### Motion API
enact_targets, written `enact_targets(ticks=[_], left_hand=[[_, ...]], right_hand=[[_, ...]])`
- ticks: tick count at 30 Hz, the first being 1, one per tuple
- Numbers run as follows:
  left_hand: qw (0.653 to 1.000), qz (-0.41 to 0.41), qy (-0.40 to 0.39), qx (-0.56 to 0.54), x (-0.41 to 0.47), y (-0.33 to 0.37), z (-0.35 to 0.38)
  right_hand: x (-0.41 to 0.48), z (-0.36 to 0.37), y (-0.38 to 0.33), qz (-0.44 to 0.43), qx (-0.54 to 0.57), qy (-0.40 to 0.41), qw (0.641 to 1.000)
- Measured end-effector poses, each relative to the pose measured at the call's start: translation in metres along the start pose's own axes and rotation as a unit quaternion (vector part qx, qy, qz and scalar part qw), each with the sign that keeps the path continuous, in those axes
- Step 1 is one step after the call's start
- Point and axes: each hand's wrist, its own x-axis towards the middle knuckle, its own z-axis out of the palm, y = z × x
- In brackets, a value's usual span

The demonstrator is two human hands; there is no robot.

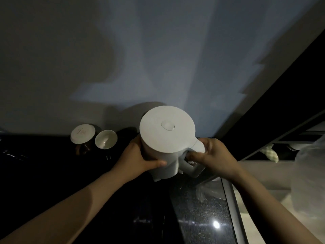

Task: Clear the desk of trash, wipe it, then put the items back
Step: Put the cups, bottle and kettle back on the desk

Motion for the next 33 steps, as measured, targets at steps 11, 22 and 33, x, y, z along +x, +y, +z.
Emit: enact_targets(ticks=[11,22,33], left_hand=[[0.999,-0.001,-0.004,0.032,0.034,-0.007,0.012],[0.999,-0.005,0.004,0.031,0.044,-0.013,0.025],[0.998,-0.010,-0.003,0.054,0.045,-0.013,0.026]], right_hand=[[0.027,-0.008,0.020,0.025,0.011,0.003,1.000],[0.038,-0.012,0.036,0.043,0.024,-0.005,0.999],[0.036,-0.012,0.036,0.050,0.023,-0.006,0.998]])
